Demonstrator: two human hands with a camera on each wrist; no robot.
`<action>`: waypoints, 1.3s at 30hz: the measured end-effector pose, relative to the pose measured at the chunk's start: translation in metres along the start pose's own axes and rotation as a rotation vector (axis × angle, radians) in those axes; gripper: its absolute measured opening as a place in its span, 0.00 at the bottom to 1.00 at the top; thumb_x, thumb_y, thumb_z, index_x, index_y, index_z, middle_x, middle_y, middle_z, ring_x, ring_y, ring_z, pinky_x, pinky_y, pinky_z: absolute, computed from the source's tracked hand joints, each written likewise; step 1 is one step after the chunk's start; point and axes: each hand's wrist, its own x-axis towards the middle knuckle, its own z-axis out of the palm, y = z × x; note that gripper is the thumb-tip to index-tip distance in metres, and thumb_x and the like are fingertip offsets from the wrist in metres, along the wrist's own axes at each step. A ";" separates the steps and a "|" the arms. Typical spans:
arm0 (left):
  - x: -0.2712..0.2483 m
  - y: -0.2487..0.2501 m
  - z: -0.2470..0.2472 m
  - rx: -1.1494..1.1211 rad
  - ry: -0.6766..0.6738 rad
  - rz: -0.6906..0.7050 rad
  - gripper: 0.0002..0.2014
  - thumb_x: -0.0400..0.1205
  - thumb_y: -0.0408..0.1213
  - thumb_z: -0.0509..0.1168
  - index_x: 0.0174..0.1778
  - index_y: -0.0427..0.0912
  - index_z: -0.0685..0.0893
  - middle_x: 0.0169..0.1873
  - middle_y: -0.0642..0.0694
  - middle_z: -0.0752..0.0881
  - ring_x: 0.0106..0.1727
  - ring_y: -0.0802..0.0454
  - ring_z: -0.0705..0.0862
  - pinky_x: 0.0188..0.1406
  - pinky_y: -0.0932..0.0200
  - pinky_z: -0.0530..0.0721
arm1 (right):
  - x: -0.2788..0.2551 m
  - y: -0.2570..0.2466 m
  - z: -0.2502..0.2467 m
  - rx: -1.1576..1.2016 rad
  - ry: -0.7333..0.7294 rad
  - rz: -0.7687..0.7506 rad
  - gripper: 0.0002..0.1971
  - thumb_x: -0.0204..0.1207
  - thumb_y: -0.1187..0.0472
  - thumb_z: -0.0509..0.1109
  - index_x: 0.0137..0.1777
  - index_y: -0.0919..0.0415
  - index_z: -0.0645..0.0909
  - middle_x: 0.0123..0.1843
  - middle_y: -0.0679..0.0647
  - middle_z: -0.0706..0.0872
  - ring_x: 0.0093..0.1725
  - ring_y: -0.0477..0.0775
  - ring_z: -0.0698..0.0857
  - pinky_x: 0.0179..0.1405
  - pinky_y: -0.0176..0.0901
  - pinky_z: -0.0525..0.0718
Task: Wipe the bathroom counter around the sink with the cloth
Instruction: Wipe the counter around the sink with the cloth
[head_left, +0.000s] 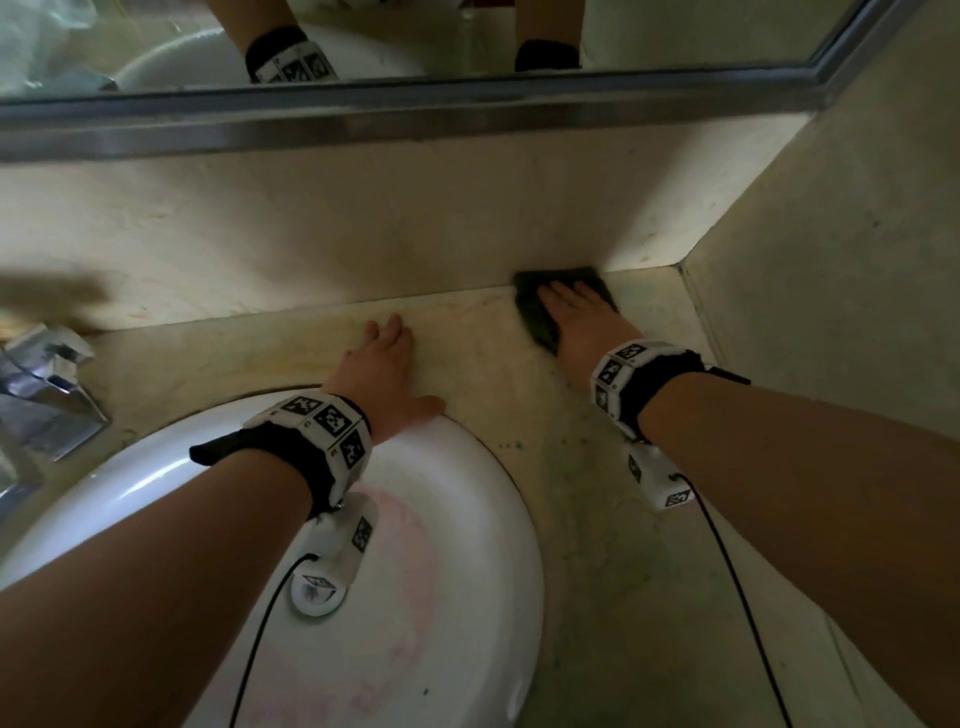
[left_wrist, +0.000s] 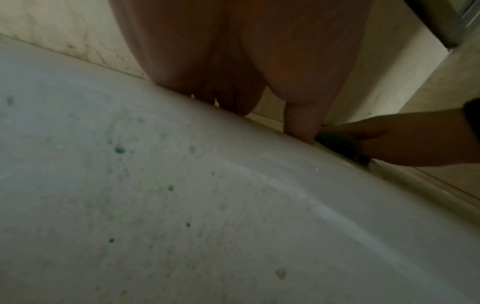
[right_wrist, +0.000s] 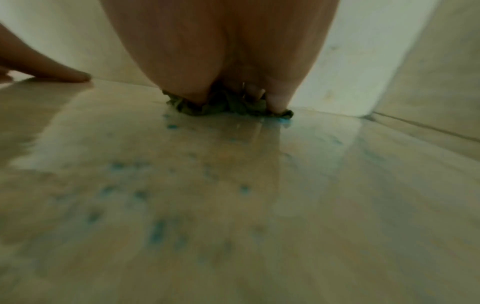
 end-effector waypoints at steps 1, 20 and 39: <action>0.000 0.000 0.000 0.000 -0.001 0.000 0.49 0.76 0.57 0.67 0.84 0.42 0.46 0.84 0.50 0.40 0.84 0.47 0.40 0.82 0.43 0.52 | -0.002 0.007 -0.001 0.007 0.002 0.060 0.34 0.83 0.60 0.57 0.84 0.60 0.43 0.86 0.56 0.47 0.84 0.62 0.49 0.82 0.49 0.46; -0.001 0.003 -0.002 0.044 -0.009 0.016 0.44 0.79 0.55 0.63 0.83 0.40 0.49 0.84 0.46 0.42 0.84 0.42 0.41 0.82 0.40 0.53 | -0.069 -0.074 0.040 -0.047 -0.074 -0.411 0.33 0.84 0.52 0.55 0.84 0.50 0.44 0.86 0.52 0.43 0.84 0.58 0.41 0.83 0.55 0.46; -0.003 0.003 -0.002 0.060 -0.008 0.023 0.43 0.81 0.54 0.63 0.84 0.41 0.46 0.84 0.46 0.41 0.84 0.43 0.40 0.82 0.41 0.52 | -0.092 -0.064 0.052 0.050 -0.016 -0.404 0.30 0.85 0.56 0.55 0.84 0.53 0.48 0.86 0.54 0.47 0.84 0.59 0.43 0.83 0.59 0.48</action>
